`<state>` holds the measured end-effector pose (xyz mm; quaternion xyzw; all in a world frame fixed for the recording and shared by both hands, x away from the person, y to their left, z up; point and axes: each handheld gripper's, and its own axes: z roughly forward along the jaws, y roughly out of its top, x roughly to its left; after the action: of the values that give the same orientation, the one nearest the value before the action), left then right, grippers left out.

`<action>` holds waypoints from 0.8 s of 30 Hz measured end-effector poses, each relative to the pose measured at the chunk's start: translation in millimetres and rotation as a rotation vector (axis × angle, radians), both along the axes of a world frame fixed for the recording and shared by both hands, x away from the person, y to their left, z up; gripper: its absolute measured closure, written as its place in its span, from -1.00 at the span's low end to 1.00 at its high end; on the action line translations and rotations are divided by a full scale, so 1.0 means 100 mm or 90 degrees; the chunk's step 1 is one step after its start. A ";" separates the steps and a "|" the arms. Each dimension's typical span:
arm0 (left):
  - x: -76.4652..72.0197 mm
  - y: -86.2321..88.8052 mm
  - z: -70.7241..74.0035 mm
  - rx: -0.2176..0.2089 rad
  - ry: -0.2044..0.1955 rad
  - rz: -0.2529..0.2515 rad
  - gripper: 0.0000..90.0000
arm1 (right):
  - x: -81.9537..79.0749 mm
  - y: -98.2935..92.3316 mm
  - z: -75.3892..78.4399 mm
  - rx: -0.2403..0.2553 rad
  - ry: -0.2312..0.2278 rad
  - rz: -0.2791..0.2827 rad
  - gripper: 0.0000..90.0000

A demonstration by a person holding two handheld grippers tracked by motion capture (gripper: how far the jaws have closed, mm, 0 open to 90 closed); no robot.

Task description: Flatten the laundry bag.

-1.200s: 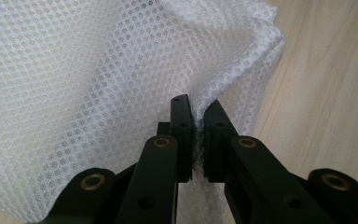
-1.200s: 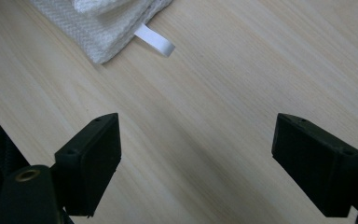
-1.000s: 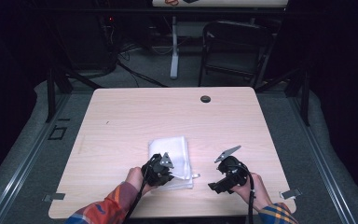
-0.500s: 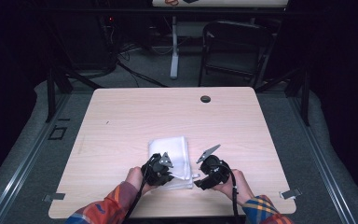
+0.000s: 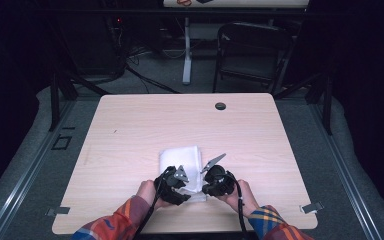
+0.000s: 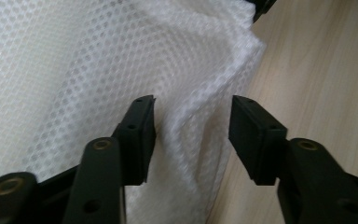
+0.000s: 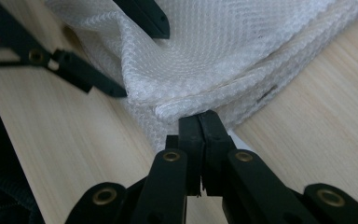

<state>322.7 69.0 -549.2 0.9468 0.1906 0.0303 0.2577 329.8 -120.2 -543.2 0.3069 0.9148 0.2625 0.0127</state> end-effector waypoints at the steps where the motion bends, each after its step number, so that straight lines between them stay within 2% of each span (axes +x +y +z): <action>1: -0.02 -0.02 0.00 0.000 -0.004 -0.001 0.04 | -0.01 0.02 0.00 0.008 -0.006 -0.005 0.99; 3: -0.03 -0.05 0.01 -0.002 -0.013 0.000 0.05 | 0.00 0.02 0.01 0.003 -0.008 0.004 0.99; 5: -0.01 -0.08 0.01 -0.004 -0.028 -0.001 0.18 | 0.00 0.03 0.01 0.010 -0.015 0.001 1.00; 7: -0.01 -0.09 0.00 0.001 -0.032 0.005 0.35 | 0.01 0.04 0.00 0.006 -0.014 0.004 1.00; 9: 0.00 -0.08 -0.01 0.003 -0.036 0.013 0.41 | 0.00 0.04 0.00 0.000 -0.011 -0.001 1.00; 10: 0.00 -0.07 -0.01 -0.001 -0.037 0.016 0.49 | 0.01 0.03 -0.02 0.000 -0.011 -0.004 1.00; 11: 0.01 -0.06 0.00 -0.007 -0.038 0.020 0.64 | 0.00 0.04 -0.08 0.012 -0.014 -0.021 1.00; 12: 0.01 -0.04 0.01 -0.014 -0.042 0.024 0.69 | 0.02 0.04 -0.08 -0.005 -0.012 -0.007 1.00; 14: 0.02 -0.03 0.02 -0.020 -0.042 0.026 0.79 | 0.02 0.04 -0.10 -0.009 -0.012 -0.007 1.00; 15: 0.02 -0.02 0.03 -0.023 -0.049 0.031 0.79 | 0.01 0.05 -0.13 0.004 -0.014 -0.018 1.00; 19: 0.02 0.02 0.08 -0.044 -0.056 0.044 0.86 | -0.02 0.09 -0.18 0.009 -0.014 -0.008 1.00; 20: 0.02 0.04 0.10 -0.048 -0.058 0.046 0.86 | -0.02 0.09 -0.18 -0.002 -0.022 0.001 1.00; 21: 0.02 0.06 0.14 -0.053 -0.065 0.050 0.86 | -0.04 0.11 -0.18 0.002 -0.027 -0.005 1.00; 24: 0.02 0.11 0.20 -0.064 -0.069 0.062 0.86 | -0.03 0.09 -0.17 -0.010 -0.027 0.007 1.00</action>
<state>325.1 79.9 -529.2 0.9193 0.2231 0.0845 0.3129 326.7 -111.2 -560.0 0.2963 0.9180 0.2616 0.0330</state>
